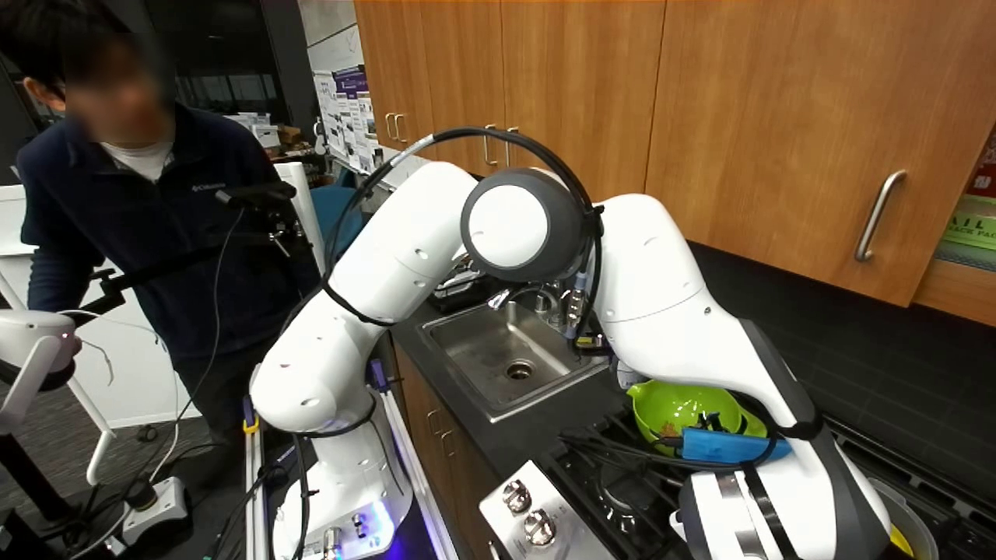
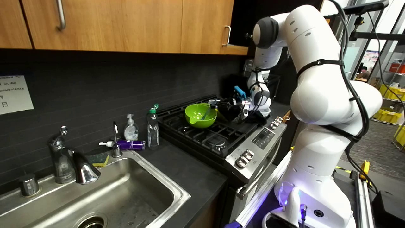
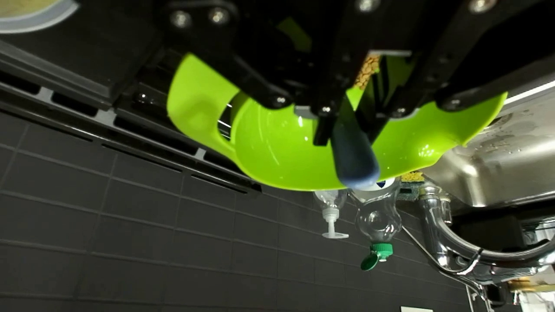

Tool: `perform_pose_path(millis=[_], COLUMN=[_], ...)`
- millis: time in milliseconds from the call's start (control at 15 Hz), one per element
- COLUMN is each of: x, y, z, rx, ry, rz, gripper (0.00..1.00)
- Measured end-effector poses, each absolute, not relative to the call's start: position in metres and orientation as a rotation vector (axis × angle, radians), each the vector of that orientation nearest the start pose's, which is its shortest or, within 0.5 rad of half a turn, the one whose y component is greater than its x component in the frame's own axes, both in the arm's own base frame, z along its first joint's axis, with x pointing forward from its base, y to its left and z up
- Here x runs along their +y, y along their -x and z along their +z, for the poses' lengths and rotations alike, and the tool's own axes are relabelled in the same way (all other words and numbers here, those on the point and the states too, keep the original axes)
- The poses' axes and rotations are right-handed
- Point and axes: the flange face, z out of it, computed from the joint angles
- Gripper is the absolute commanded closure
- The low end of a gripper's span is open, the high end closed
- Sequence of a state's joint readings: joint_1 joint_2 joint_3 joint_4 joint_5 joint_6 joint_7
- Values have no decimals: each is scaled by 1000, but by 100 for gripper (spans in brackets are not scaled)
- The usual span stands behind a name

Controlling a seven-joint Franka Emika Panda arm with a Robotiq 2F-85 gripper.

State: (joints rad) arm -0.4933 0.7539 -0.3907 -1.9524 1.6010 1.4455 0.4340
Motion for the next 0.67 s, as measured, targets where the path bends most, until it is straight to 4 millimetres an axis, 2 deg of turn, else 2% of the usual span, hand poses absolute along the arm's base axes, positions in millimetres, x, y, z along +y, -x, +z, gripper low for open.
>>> perform_pose_path(millis=[667], x=[-329], y=[-449], z=[121], rx=[1569], ry=[737], rz=[615], gripper=[95])
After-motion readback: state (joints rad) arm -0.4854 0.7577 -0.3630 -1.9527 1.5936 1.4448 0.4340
